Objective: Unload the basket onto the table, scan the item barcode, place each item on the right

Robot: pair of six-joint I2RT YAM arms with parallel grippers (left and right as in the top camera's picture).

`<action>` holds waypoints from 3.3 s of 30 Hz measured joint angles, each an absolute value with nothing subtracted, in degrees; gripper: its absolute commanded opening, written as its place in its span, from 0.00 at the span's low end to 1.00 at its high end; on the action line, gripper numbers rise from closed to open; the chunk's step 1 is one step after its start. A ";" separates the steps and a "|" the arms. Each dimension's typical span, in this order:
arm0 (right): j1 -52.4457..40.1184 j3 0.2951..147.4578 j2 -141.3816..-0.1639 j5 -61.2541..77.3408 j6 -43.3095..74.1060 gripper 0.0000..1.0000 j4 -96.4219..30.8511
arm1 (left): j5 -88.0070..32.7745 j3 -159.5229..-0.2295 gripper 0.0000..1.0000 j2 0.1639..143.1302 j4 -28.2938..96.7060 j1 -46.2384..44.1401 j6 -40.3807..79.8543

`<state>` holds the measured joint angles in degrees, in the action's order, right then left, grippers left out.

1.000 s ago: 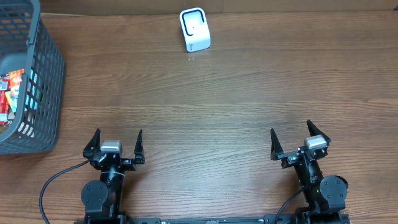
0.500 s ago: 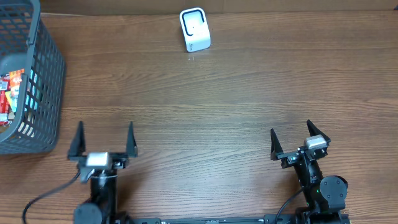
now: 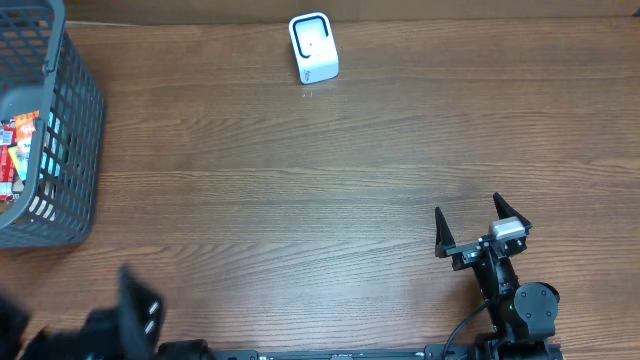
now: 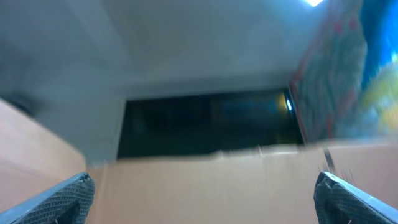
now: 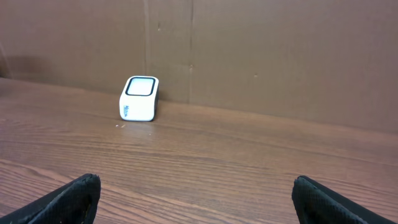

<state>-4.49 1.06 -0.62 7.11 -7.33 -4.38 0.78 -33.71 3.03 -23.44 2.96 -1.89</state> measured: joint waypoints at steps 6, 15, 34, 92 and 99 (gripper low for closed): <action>-4.49 1.06 -0.62 7.07 -7.29 1.00 -4.34 | 4.43 -55.18 1.00 13.45 -6.59 2.96 -1.91; -4.49 1.06 -0.62 7.11 -7.31 1.00 -4.34 | 7.14 -95.11 1.00 39.29 33.93 2.96 -2.13; -4.49 1.06 -0.62 7.11 -7.31 1.00 -4.38 | 2.04 -130.50 1.00 87.42 81.23 2.96 -3.14; -4.49 1.06 -0.62 7.11 -7.29 1.00 -4.38 | -16.12 -127.35 1.00 132.92 73.71 41.67 -24.43; -4.49 1.06 -0.62 7.09 -7.31 1.00 -4.36 | -16.19 -126.08 1.00 134.50 73.45 41.67 -24.43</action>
